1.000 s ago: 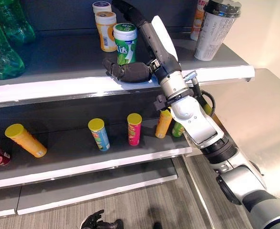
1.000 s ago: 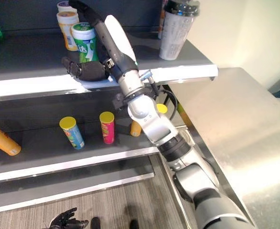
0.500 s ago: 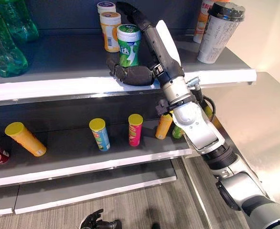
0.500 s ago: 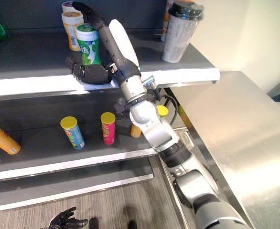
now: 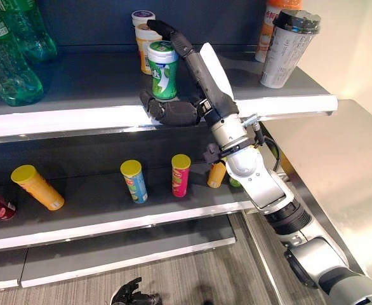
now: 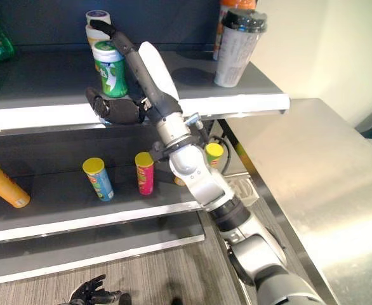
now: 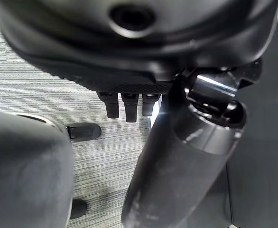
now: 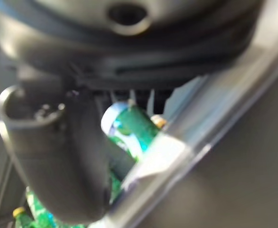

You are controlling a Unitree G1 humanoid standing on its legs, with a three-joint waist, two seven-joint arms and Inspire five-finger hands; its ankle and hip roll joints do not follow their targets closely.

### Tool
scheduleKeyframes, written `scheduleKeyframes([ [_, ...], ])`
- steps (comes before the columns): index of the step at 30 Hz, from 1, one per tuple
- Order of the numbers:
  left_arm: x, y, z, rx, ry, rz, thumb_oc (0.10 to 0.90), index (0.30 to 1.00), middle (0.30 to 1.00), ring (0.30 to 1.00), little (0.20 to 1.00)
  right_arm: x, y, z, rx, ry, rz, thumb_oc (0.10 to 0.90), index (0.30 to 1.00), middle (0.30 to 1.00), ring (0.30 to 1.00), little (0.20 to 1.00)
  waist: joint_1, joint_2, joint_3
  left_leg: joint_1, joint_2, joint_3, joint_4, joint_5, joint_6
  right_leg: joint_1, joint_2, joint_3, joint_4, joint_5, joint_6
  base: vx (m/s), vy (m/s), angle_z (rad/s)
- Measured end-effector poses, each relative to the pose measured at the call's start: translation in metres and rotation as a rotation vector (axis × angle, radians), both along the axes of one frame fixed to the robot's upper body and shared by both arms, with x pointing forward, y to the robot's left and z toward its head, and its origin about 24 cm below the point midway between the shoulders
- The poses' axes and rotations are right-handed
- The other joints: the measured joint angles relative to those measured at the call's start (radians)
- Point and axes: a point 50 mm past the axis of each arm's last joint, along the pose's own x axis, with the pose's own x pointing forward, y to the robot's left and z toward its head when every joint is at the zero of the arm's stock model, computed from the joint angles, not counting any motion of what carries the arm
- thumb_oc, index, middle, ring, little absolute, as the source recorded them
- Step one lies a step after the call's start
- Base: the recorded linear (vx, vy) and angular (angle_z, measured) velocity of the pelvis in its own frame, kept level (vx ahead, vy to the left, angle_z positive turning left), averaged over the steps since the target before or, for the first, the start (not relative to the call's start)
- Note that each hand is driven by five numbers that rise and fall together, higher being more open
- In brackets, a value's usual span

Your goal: Put the goods on the table back onto the shelves and tidy them up.

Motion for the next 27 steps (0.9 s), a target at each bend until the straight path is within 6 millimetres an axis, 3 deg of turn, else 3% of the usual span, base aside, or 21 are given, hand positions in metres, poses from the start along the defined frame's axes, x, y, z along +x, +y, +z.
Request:
scheduleKeyframes([
  [11, 0.0, 0.0, 0.0, -0.001, 0.0, 0.001, 0.8, 0.9, 0.9, 0.9, 0.9, -0.007, 0.005, -0.006, 0.017, 0.003, 0.044, 0.8, 0.9, 0.9, 0.9, 0.9, 0.004, 0.002, -0.003, -0.004, -0.001, -0.01, 0.0, 0.002, 0.0, 0.001, -0.001, -0.015, 0.0, 0.0, 0.0, 0.0, -0.004, 0.03],
  [27, -0.002, 0.004, 0.0, 0.007, 0.013, 0.024, 0.8, 0.9, 0.9, 0.9, 0.9, -0.003, -0.008, -0.005, -0.003, -0.007, -0.012, 0.8, 0.9, 0.9, 0.9, 0.9, 0.006, 0.001, -0.004, 0.003, -0.001, 0.006, 0.0, 0.002, 0.005, 0.0, -0.002, 0.004, 0.0, 0.003, 0.005, 0.0, -0.007, -0.03],
])
